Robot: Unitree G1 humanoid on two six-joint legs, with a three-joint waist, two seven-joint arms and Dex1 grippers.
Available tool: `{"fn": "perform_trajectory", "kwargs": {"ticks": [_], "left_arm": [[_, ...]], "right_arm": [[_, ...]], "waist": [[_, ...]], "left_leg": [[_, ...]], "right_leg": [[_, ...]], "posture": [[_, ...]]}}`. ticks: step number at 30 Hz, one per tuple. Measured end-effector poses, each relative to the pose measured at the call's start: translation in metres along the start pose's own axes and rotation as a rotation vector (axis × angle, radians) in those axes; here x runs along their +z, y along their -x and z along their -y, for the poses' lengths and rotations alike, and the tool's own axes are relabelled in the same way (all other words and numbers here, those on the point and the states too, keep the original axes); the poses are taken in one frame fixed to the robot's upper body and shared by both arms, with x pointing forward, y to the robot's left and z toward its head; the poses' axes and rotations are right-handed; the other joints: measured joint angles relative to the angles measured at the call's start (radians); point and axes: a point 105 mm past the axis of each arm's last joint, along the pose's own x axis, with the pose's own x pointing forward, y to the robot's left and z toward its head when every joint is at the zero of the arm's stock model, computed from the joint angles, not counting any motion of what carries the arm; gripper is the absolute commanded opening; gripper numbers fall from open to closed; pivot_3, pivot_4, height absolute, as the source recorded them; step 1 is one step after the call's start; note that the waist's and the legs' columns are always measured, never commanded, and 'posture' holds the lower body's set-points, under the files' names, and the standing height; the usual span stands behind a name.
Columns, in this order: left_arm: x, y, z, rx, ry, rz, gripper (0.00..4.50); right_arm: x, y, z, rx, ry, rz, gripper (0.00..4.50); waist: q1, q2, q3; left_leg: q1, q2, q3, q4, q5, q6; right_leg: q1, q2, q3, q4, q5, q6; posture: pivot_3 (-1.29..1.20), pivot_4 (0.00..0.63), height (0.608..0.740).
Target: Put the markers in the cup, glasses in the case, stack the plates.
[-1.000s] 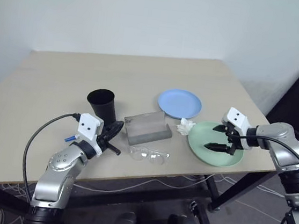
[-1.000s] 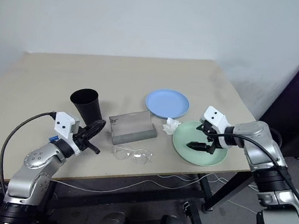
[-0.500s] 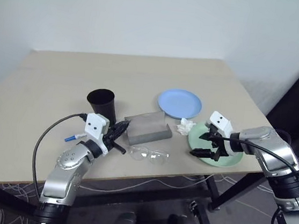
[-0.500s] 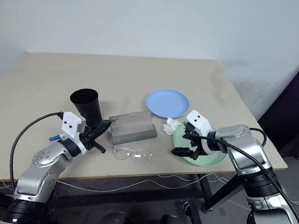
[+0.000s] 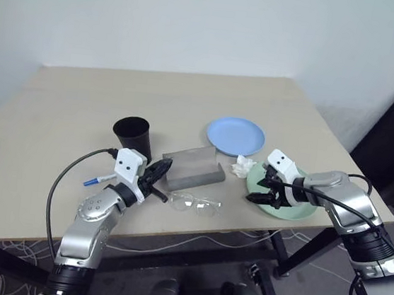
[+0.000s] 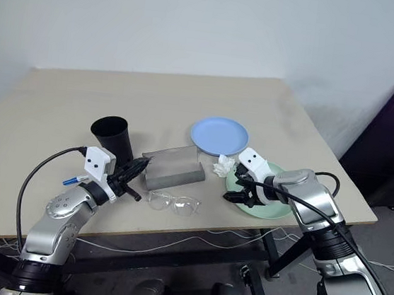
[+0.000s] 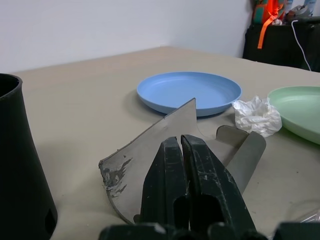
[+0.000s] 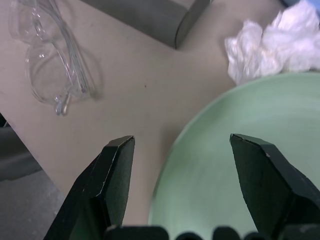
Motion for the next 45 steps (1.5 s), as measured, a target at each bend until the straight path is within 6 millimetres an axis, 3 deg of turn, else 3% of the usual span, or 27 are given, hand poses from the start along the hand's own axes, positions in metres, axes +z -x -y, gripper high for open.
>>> {"fn": "perform_trajectory", "kwargs": {"ticks": [4, 8, 17, 20, 25, 26, 27, 28, 29, 30, 31, 32, 34, 35, 37, 38, 39, 40, 42, 45], "left_arm": [[0.000, 0.000, 0.000, -0.004, 0.000, 0.000, 0.00], [0.000, 0.000, 0.001, -0.005, 0.000, -0.001, 0.00], [0.000, 0.000, 0.001, -0.006, -0.001, -0.001, 0.00], [0.000, 0.000, 0.001, -0.006, -0.001, -0.001, 0.00], [0.000, 0.000, 0.001, -0.006, -0.002, -0.002, 0.00], [0.000, 0.000, 0.001, -0.006, -0.002, -0.003, 0.00], [0.000, 0.000, 0.000, -0.007, -0.005, -0.003, 0.00], [0.001, -0.001, 0.000, -0.009, -0.008, 0.000, 0.00], [0.003, -0.002, 0.000, -0.010, -0.010, 0.005, 0.00], [0.001, -0.002, 0.000, -0.010, -0.007, 0.000, 0.00], [0.000, -0.001, 0.001, -0.011, -0.004, -0.003, 0.00], [0.000, -0.001, 0.001, -0.012, -0.004, -0.003, 0.00], [0.000, -0.001, 0.001, -0.012, -0.005, -0.004, 0.00], [0.000, -0.001, 0.001, -0.013, -0.005, -0.004, 0.00], [0.001, -0.002, 0.001, -0.013, -0.010, -0.003, 0.00], [0.004, -0.003, 0.000, -0.015, -0.014, 0.003, 0.00], [0.004, -0.003, 0.000, -0.014, -0.013, 0.006, 0.00], [0.001, -0.002, 0.001, -0.013, -0.008, -0.001, 0.00], [0.000, -0.002, 0.001, -0.012, -0.007, -0.004, 0.00], [0.000, -0.002, 0.001, -0.013, -0.006, -0.004, 0.00]], "right_arm": [[-0.010, -0.005, -0.001, -0.016, -0.027, -0.032, 3.30], [-0.012, -0.005, -0.001, -0.027, -0.039, -0.043, 2.42], [-0.011, -0.007, -0.001, -0.080, 0.001, -0.051, 2.42], [-0.015, -0.008, -0.004, -0.093, -0.005, -0.061, 1.81], [-0.013, -0.007, -0.009, -0.125, 0.000, -0.060, 0.20], [-0.012, -0.005, -0.007, -0.144, 0.005, -0.059, 0.20], [-0.012, -0.005, -0.007, -0.152, 0.007, -0.058, 0.20], [-0.014, -0.005, -0.008, -0.156, 0.003, -0.060, 0.20], [-0.015, -0.006, -0.007, -0.164, -0.002, -0.062, 0.20], [-0.015, -0.007, -0.007, -0.171, -0.008, -0.062, 0.20], [-0.017, -0.007, -0.007, -0.179, -0.012, -0.065, 0.20], [-0.017, -0.007, -0.006, -0.188, -0.012, -0.066, 0.20], [-0.017, -0.008, -0.004, -0.207, -0.013, -0.067, 0.20], [-0.018, -0.008, -0.002, -0.214, -0.014, -0.068, 0.09], [-0.019, -0.009, 0.000, -0.224, -0.020, -0.068, 0.09], [-0.020, -0.010, 0.001, -0.228, -0.024, -0.070, 0.09], [-0.021, -0.010, 0.002, -0.232, -0.025, -0.071, 0.09], [-0.021, -0.010, 0.003, -0.238, -0.026, -0.072, 0.09], [-0.023, -0.011, 0.006, -0.246, -0.028, -0.072, 0.09], [-0.019, -0.011, 0.010, -0.257, -0.011, -0.052, 0.09]], "waist": [[0.000, 0.000, 0.000], [0.000, 0.000, 0.000], [0.000, 0.001, 0.000], [0.000, 0.001, 0.000], [-0.001, 0.002, -0.001], [-0.002, 0.002, -0.001], [-0.002, -0.001, -0.003], [-0.003, -0.013, -0.009], [0.004, -0.024, -0.013], [0.007, -0.030, -0.011], [0.015, -0.027, -0.011], [0.018, -0.023, -0.010], [0.018, -0.009, -0.007], [0.016, -0.001, -0.006], [0.017, 0.023, -0.011], [0.016, 0.015, -0.014], [0.017, 0.002, -0.017], [0.018, 0.000, -0.015], [0.023, 0.001, -0.014], [0.022, 0.009, -0.012]], "left_leg": [[-0.001, 0.002, 0.000, 0.000, 0.000, 0.000], [-0.001, 0.002, 0.000, 0.000, 0.000, 0.000], [-0.003, 0.004, -0.001, -0.001, 0.000, 0.000], [-0.003, 0.005, -0.001, -0.001, 0.000, 0.000], [-0.005, 0.016, -0.001, -0.004, 0.000, 0.000], [-0.007, 0.021, 0.002, -0.009, 0.000, 0.000], [-0.006, 0.023, 0.006, -0.013, 0.000, 0.000], [-0.004, 0.022, 0.021, -0.013, 0.000, 0.000], [-0.001, 0.018, 0.032, -0.015, 0.000, 0.000], [0.010, 0.010, 0.040, -0.015, 0.000, -0.001], [0.015, 0.003, 0.045, -0.018, -0.003, -0.007], [0.014, 0.000, 0.033, -0.018, -0.008, -0.015], [0.014, -0.001, 0.001, -0.012, -0.010, -0.018], [0.012, -0.001, -0.014, -0.009, -0.010, -0.018], [-0.010, 0.023, -0.036, -0.017, -0.010, -0.017], [-0.015, 0.017, -0.026, -0.023, -0.008, -0.013], [-0.006, 0.007, -0.018, -0.023, -0.004, -0.010], [-0.002, -0.007, -0.018, -0.027, -0.004, -0.010], [0.003, -0.015, -0.009, -0.032, -0.004, -0.012], [-0.002, -0.006, -0.013, -0.032, -0.003, -0.013]], "right_leg": [[-0.001, 0.000, 0.000, 0.000, 0.000, 0.000], [-0.001, 0.000, 0.000, 0.000, 0.000, 0.000], [-0.001, 0.000, -0.002, -0.003, 0.000, 0.000], [0.000, 0.000, -0.003, -0.004, 0.000, 0.000], [0.002, 0.002, -0.009, -0.015, 0.000, 0.000], [0.004, 0.002, -0.010, -0.015, 0.000, 0.000], [0.001, 0.000, -0.002, 0.004, -0.002, 0.003], [0.004, -0.008, 0.008, 0.071, -0.009, 0.010], [0.010, -0.011, 0.031, 0.110, -0.071, -0.020], [0.003, -0.013, 0.034, 0.110, -0.080, -0.021], [0.005, -0.013, 0.029, 0.103, -0.081, -0.022], [0.006, -0.014, 0.024, 0.095, -0.081, -0.023], [0.021, -0.014, -0.007, 0.075, -0.081, -0.023], [0.028, -0.013, -0.027, 0.062, -0.080, -0.022], [0.041, 0.001, -0.053, 0.028, -0.069, -0.011], [0.041, -0.004, -0.037, 0.077, -0.079, 0.004], [0.048, -0.001, -0.012, 0.088, -0.095, -0.024], [0.047, 0.001, 0.004, 0.093, -0.095, -0.026], [0.048, -0.001, 0.000, 0.083, -0.096, -0.027], [0.053, 0.002, -0.016, 0.065, -0.095, -0.026]], "posture": [[0.00, 0.000, 0.740], [0.00, 0.000, 0.740], [0.00, 0.000, 0.740], [0.00, 0.000, 0.740], [0.00, 0.000, 0.740], [0.00, 0.000, 0.740], [0.00, 0.000, 0.740], [0.00, 0.000, 0.740], [0.00, 0.000, 0.740], [0.00, 0.000, 0.740], [0.00, 0.000, 0.740], [0.00, 0.000, 0.740], [0.00, 0.000, 0.740], [0.00, 0.000, 0.740], [0.00, 0.000, 0.740], [0.00, 0.000, 0.740], [0.00, 0.000, 0.740], [0.00, 0.000, 0.740], [0.00, 0.000, 0.740], [0.00, 0.000, 0.740]]}}
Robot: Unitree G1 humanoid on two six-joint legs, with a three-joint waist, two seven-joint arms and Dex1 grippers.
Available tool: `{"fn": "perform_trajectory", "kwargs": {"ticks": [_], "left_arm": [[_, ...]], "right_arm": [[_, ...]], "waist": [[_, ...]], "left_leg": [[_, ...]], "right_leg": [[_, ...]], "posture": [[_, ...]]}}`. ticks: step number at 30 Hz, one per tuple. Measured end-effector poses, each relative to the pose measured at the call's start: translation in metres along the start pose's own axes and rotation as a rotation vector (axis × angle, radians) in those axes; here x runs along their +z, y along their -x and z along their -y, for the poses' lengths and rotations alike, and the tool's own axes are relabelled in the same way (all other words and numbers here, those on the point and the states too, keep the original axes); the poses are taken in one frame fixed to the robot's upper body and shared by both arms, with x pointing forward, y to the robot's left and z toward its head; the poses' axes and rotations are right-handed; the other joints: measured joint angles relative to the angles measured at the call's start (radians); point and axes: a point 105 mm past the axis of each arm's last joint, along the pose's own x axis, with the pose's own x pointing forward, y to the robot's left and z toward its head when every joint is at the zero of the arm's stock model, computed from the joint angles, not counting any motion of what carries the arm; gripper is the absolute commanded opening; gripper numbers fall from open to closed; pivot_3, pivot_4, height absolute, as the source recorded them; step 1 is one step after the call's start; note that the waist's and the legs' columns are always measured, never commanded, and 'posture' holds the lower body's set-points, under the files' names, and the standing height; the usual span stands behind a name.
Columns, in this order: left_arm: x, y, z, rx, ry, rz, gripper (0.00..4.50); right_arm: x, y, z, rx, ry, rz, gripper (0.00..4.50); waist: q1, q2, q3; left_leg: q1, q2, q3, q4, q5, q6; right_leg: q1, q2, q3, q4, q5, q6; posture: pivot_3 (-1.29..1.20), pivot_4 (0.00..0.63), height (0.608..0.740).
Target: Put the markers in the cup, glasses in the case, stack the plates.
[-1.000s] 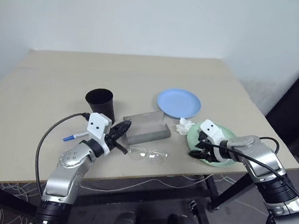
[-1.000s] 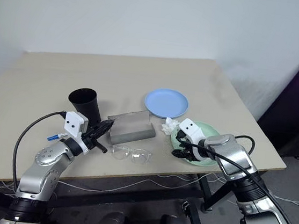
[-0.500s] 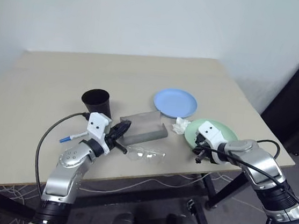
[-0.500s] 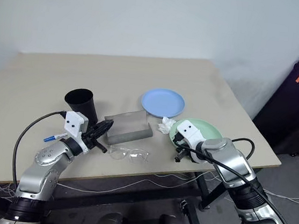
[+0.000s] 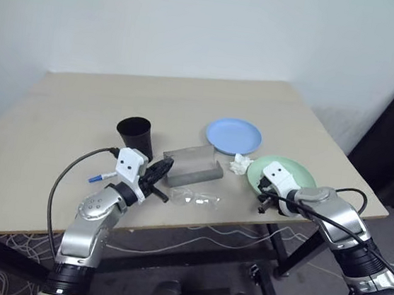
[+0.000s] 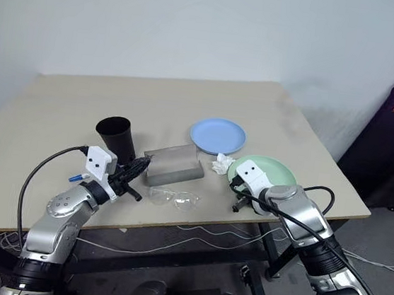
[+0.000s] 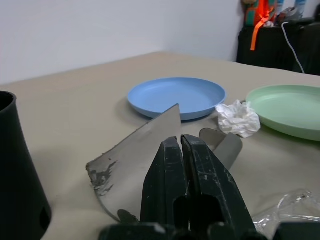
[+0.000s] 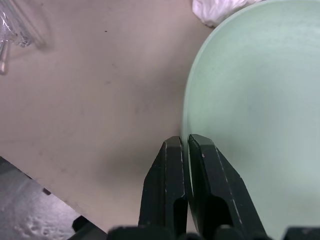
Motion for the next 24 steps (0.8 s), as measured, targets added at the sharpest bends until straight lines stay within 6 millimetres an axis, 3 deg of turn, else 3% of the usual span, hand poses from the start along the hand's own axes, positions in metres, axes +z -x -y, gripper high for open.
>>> {"fn": "perform_trajectory", "kwargs": {"ticks": [2, 8, 12, 16, 18, 24], "left_arm": [[0.000, 0.000, 0.000, -0.001, 0.000, 0.000, 0.00], [0.000, 0.000, 0.000, 0.000, 0.001, -0.002, 0.00], [0.000, -0.001, 0.000, -0.003, 0.001, -0.001, 0.00], [0.002, -0.004, 0.000, -0.013, -0.002, 0.003, 0.00], [0.003, -0.006, -0.001, -0.018, -0.003, 0.006, 0.00], [0.007, -0.011, 0.000, -0.033, -0.009, 0.016, 0.00]], "right_arm": [[0.003, -0.001, 0.008, -0.029, 0.016, 0.014, 0.09], [0.020, -0.002, 0.040, -0.150, 0.104, 0.070, 0.09], [0.047, 0.004, 0.059, -0.184, 0.247, 0.158, 0.09], [0.070, 0.001, 0.063, -0.154, 0.355, 0.234, 0.09], [0.076, -0.005, 0.064, -0.132, 0.394, 0.252, 0.09], [0.101, -0.025, 0.048, 0.010, 0.533, 0.321, 0.09]], "waist": [[0.000, 0.005, 0.003], [0.000, 0.006, 0.004], [0.000, 0.007, 0.005], [0.000, 0.007, 0.005], [0.000, 0.007, 0.005], [-0.005, 0.005, 0.005]], "left_leg": [[-0.002, 0.002, 0.002, 0.000, 0.000, 0.000], [-0.003, 0.007, 0.007, 0.003, 0.011, 0.001], [-0.003, 0.007, 0.007, 0.002, 0.011, 0.001], [-0.001, 0.006, 0.007, 0.003, 0.017, -0.001], [-0.001, 0.006, 0.007, 0.003, 0.032, -0.002], [-0.003, 0.004, 0.009, -0.004, 0.034, 0.003]], "right_leg": [[0.001, 0.000, -0.006, -0.010, 0.002, 0.003], [0.000, -0.002, -0.005, -0.013, 0.004, 0.006], [-0.002, -0.001, -0.005, -0.014, 0.004, 0.006], [-0.003, 0.001, -0.005, -0.009, 0.006, 0.002], [-0.004, 0.001, -0.005, -0.007, 0.021, -0.004], [-0.011, 0.006, 0.004, -0.009, 0.018, 0.006]], "posture": [[0.00, 0.000, 0.740], [0.00, 0.000, 0.740], [0.00, 0.000, 0.740], [0.00, 0.000, 0.740], [0.00, 0.000, 0.740], [0.00, 0.000, 0.740]]}}
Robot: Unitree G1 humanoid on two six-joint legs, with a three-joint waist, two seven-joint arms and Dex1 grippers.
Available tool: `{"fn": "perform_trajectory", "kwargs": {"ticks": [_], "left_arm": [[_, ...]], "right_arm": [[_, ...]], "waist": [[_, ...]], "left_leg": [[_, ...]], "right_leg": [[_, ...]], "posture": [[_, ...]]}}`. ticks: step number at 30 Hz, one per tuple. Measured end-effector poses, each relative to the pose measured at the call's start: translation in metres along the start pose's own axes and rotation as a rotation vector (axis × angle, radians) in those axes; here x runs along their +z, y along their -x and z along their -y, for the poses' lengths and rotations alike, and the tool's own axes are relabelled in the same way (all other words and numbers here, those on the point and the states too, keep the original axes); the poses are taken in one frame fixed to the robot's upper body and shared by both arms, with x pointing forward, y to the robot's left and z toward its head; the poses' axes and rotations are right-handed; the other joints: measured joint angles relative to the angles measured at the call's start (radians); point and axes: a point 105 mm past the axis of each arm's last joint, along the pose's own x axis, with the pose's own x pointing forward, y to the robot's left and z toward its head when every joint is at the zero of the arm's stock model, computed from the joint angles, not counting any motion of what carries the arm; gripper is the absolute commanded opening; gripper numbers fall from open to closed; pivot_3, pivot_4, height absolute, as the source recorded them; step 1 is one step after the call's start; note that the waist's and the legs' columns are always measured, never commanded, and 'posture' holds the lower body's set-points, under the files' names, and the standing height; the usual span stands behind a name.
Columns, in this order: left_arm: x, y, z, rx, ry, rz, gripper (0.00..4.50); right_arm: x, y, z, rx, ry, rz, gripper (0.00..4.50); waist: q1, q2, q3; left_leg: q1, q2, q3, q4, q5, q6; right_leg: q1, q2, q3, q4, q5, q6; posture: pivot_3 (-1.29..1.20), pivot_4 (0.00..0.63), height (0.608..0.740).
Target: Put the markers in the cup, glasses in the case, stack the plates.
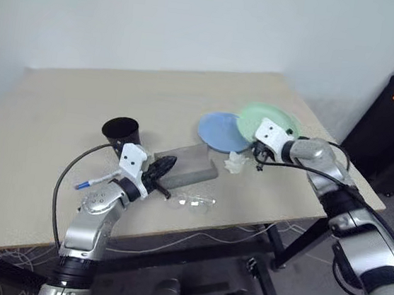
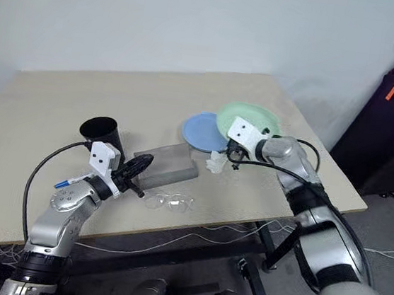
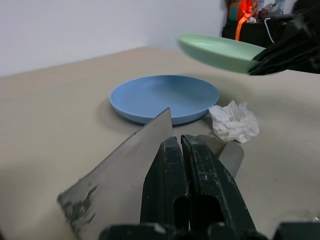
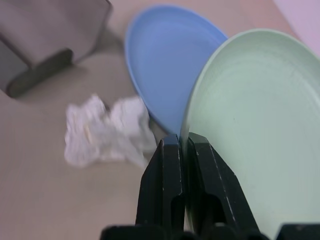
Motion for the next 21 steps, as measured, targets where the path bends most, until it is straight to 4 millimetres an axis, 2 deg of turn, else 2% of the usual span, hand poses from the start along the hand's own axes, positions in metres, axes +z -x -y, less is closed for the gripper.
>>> {"fn": "perform_trajectory", "kwargs": {"ticks": [2, 5, 11, 16, 21], "left_arm": [[0.000, 0.000, 0.000, 0.000, -0.001, 0.000, 0.00], [0.000, 0.000, -0.001, 0.002, 0.000, -0.002, 0.00], [-0.002, 0.002, -0.001, 0.006, 0.001, -0.007, 0.00], [-0.005, 0.004, -0.001, 0.011, 0.005, -0.014, 0.00], [-0.002, 0.004, 0.000, 0.008, -0.001, -0.007, 0.00]], "right_arm": [[0.001, -0.004, -0.003, 0.023, 0.018, 0.013, 0.09], [0.006, -0.015, -0.005, 0.055, 0.047, 0.021, 0.68], [0.033, -0.029, -0.004, 0.067, 0.081, 0.081, 2.70], [0.033, -0.029, 0.000, 0.029, 0.056, 0.101, 4.37], [0.036, -0.024, 0.004, 0.028, 0.029, 0.141, 4.37]], "waist": [[0.001, -0.001, 0.000], [-0.001, -0.001, 0.000], [-0.018, -0.003, 0.000], [-0.019, -0.003, 0.000], [-0.021, -0.003, 0.000]], "left_leg": [[0.000, -0.001, 0.003, -0.002, -0.001, 0.001], [0.000, -0.001, 0.014, -0.003, -0.001, 0.002], [0.002, 0.001, 0.019, 0.000, -0.004, 0.001], [0.002, 0.002, 0.021, 0.003, -0.004, 0.001], [0.002, 0.003, 0.022, 0.004, -0.004, 0.001]], "right_leg": [[-0.001, -0.001, 0.004, -0.001, -0.001, 0.002], [-0.005, -0.001, 0.012, 0.000, -0.001, 0.002], [-0.005, -0.001, 0.015, 0.001, 0.003, -0.001], [-0.005, -0.001, 0.016, 0.002, 0.005, -0.003], [-0.006, 0.000, 0.017, 0.003, 0.006, -0.003]], "posture": [[0.00, 0.000, 0.740], [0.00, 0.000, 0.740], [0.00, 0.000, 0.740], [0.00, 0.000, 0.740], [0.00, 0.000, 0.740]]}}
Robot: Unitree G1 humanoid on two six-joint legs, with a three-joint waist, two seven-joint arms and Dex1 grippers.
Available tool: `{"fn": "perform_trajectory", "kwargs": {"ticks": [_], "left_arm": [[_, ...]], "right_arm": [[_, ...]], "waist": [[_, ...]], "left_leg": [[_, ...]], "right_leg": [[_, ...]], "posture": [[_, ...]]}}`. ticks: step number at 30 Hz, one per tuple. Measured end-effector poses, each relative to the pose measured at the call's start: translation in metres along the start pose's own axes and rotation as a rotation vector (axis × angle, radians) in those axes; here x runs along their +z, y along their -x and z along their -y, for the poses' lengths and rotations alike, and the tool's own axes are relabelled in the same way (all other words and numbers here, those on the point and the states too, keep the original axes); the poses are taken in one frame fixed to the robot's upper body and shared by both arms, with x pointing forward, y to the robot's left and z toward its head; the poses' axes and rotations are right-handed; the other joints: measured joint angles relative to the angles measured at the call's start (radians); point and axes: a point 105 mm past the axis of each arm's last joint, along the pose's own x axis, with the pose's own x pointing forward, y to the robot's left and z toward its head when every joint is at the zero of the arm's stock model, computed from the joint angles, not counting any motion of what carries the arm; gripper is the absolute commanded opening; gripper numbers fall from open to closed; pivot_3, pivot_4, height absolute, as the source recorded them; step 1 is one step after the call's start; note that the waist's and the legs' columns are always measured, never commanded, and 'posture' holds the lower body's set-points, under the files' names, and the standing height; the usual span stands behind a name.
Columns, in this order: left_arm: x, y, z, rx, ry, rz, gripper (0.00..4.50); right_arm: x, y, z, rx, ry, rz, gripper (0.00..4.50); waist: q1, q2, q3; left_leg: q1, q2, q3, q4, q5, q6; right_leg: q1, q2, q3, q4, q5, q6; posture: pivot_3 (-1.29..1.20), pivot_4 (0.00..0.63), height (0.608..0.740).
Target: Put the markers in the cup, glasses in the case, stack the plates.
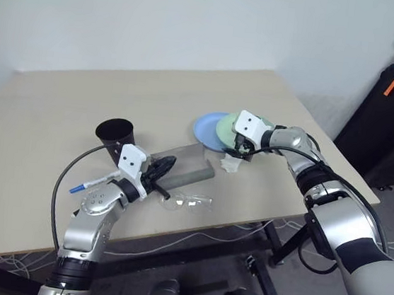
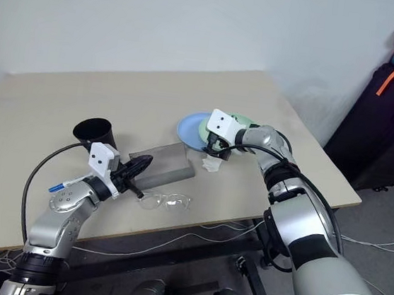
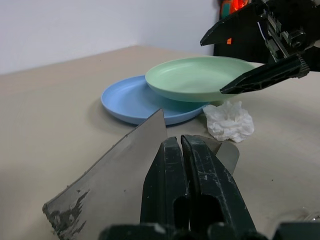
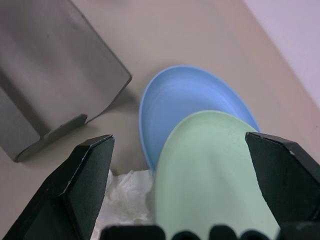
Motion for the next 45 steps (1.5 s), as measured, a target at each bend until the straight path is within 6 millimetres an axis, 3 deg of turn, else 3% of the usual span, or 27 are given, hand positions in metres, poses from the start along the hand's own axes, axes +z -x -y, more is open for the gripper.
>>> {"fn": "perform_trajectory", "kwargs": {"ticks": [5, 8, 12, 20, 27, 31, 41, 45], "left_arm": [[0.000, 0.000, 0.000, -0.002, -0.001, -0.003, 0.00], [0.000, 0.000, 0.000, -0.003, -0.002, -0.003, 0.00], [0.000, 0.000, 0.000, -0.005, -0.002, -0.004, 0.00], [0.001, -0.001, 0.001, -0.014, -0.004, -0.001, 0.00], [0.003, -0.002, 0.001, -0.019, -0.007, 0.002, 0.00], [0.003, -0.002, 0.001, -0.018, -0.011, 0.000, 0.00], [0.003, -0.002, 0.000, -0.017, -0.011, -0.001, 0.00], [0.003, -0.002, 0.001, -0.018, -0.011, -0.001, 0.00]], "right_arm": [[-0.001, 0.020, 0.017, -0.010, -0.059, 0.015, 4.37], [-0.015, 0.035, 0.026, -0.032, -0.065, -0.032, 4.37], [-0.041, 0.052, 0.023, -0.013, -0.095, -0.101, 4.37], [-0.080, 0.050, -0.008, 0.053, -0.118, -0.224, 4.37], [-0.080, 0.035, -0.015, 0.019, -0.113, -0.226, 4.37], [-0.083, 0.030, -0.018, -0.005, -0.110, -0.240, 3.49], [-0.086, 0.025, -0.020, -0.042, -0.125, -0.247, 0.02], [-0.080, 0.024, -0.014, -0.059, -0.107, -0.232, 0.02]], "waist": [[0.001, 0.000, 0.000], [0.001, 0.000, 0.000], [0.000, 0.000, 0.000], [-0.002, 0.000, 0.000], [-0.001, 0.000, 0.000], [-0.001, 0.000, 0.000], [-0.001, 0.000, 0.000], [-0.001, -0.001, -0.001]], "left_leg": [[0.000, 0.000, 0.000, 0.001, 0.000, 0.000], [0.000, 0.000, 0.001, 0.001, 0.000, 0.000], [0.000, 0.000, 0.001, 0.001, 0.000, 0.000], [0.001, 0.000, 0.001, 0.002, 0.001, 0.001], [0.001, 0.000, 0.002, 0.003, 0.001, 0.001], [0.001, 0.000, 0.002, 0.004, 0.001, 0.001], [0.001, 0.000, 0.002, 0.005, 0.001, 0.001], [0.002, 0.000, 0.002, 0.007, 0.001, 0.001]], "right_leg": [[0.000, 0.000, 0.000, 0.000, 0.000, 0.000], [0.000, 0.000, 0.001, 0.000, 0.000, 0.000], [0.000, 0.000, 0.001, 0.000, 0.000, 0.000], [0.000, 0.001, 0.003, 0.003, 0.000, 0.000], [0.000, 0.001, 0.004, 0.005, 0.001, 0.000], [0.000, 0.001, 0.004, 0.004, 0.001, 0.000], [-0.001, 0.001, 0.005, 0.007, 0.001, 0.000], [-0.001, 0.001, 0.006, 0.011, 0.000, 0.000]], "posture": [[0.00, 0.000, 0.740], [0.00, 0.000, 0.740], [0.00, 0.000, 0.740], [0.00, 0.000, 0.740], [0.00, 0.000, 0.740], [0.00, 0.000, 0.740], [0.00, 0.000, 0.740], [0.00, 0.000, 0.740]]}}
